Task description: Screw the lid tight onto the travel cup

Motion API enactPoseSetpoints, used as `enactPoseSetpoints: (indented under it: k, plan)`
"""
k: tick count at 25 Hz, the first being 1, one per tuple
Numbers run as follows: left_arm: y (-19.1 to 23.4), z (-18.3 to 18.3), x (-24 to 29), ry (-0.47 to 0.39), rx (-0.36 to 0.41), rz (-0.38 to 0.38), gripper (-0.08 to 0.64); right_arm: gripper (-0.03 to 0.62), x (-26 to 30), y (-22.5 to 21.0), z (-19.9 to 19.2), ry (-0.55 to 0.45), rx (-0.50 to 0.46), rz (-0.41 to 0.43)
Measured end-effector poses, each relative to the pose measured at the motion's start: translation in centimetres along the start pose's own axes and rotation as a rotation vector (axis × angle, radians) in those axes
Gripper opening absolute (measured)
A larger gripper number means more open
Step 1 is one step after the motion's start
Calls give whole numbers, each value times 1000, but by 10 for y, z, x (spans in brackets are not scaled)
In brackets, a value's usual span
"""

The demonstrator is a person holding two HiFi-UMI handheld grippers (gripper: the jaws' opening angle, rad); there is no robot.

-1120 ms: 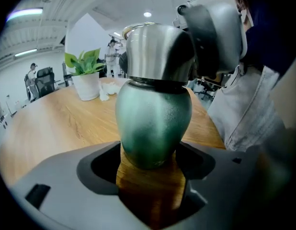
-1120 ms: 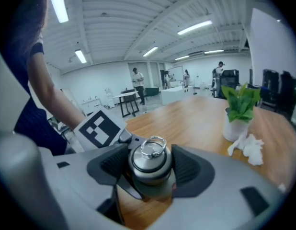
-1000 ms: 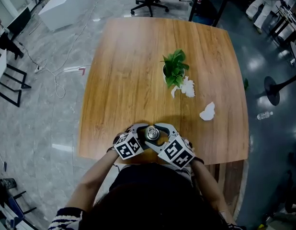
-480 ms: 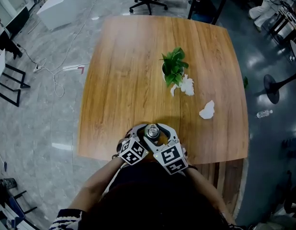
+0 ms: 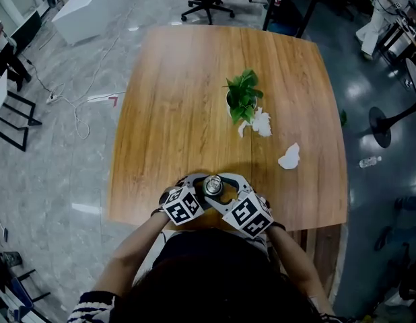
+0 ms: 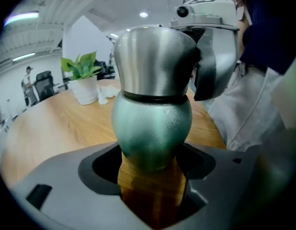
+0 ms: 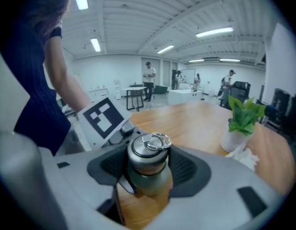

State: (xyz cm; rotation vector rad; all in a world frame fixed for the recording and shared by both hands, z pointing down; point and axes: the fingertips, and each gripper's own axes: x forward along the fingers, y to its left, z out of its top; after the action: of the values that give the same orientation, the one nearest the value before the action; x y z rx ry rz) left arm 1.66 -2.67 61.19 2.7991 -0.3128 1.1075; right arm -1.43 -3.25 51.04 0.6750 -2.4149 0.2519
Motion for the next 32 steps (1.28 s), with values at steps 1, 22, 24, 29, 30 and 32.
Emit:
enactPoseSetpoints:
  k: [1,22,24,29,30,32]
  plan:
    - [2,1,0,-6,-48,51,356,267,-1,-3,0,-15,47,-55]
    - [0,3,4,-25,-92,119,356,267,-4,-9,-2,-72,243,-164]
    - [1,2,4,-31,-124,146,356,267,-2,-9,-2,-64,245,-157]
    - [-3,-2,5,-6,-19,-1,356,268,1,1,-7,18,109,63]
    - [-4,-3,4,3,16,-41,356,268,1,2,-6,30,57,95]
    - [-4,-3,4,19,76,-102,356,267,2,4,-2,31,-30,136]
